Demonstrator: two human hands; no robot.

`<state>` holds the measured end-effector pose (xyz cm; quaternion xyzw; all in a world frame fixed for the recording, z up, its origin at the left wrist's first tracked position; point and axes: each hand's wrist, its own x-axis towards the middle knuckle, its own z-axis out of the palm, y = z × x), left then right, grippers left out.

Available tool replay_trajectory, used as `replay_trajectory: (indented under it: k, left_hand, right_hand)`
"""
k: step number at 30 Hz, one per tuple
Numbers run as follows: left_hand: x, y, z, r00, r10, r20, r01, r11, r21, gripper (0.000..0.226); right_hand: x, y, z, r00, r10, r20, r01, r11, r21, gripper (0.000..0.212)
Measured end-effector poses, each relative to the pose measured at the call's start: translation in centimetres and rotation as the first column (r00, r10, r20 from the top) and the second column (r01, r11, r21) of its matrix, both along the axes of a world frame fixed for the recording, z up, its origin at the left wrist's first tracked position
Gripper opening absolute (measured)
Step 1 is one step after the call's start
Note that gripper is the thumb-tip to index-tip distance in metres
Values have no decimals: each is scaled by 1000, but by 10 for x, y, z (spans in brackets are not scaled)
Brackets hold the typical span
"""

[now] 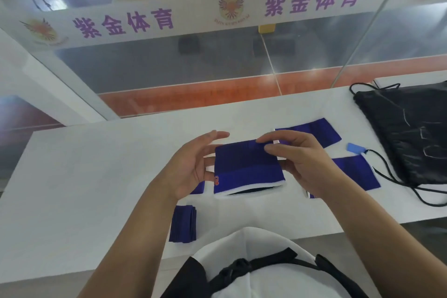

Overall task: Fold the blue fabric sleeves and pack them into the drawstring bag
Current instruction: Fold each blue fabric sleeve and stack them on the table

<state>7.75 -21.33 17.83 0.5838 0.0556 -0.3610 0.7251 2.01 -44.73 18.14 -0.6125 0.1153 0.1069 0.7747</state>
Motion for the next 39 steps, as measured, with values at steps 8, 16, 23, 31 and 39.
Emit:
replay_trajectory:
  k: [8,16,23,31,39]
  left_hand:
    - [16,1,0,970,-126,208,80,973,217,20]
    - [-3,1,-54,983,177,49,-183,966,184,17]
    - [-32,12,-89,969,-222,-113,248,885,394,29]
    - [-39,2,-110,974,192,-123,-147,940,307,27]
    - [-44,22,-109,980,198,-21,-175,905,389,29]
  right_hand:
    - [8,-5,10,1000,27,2,-27,998,-53,41]
    - [-10,4,-67,909,63,-413,-18,993,113,31]
    - [-19,6,-105,882,46,-469,-19,998,62,23]
    - [-5,2,-121,833,150,-533,-73,984,162,40]
    - [-4,37,-126,887,38,-460,-45,999,-6,28]
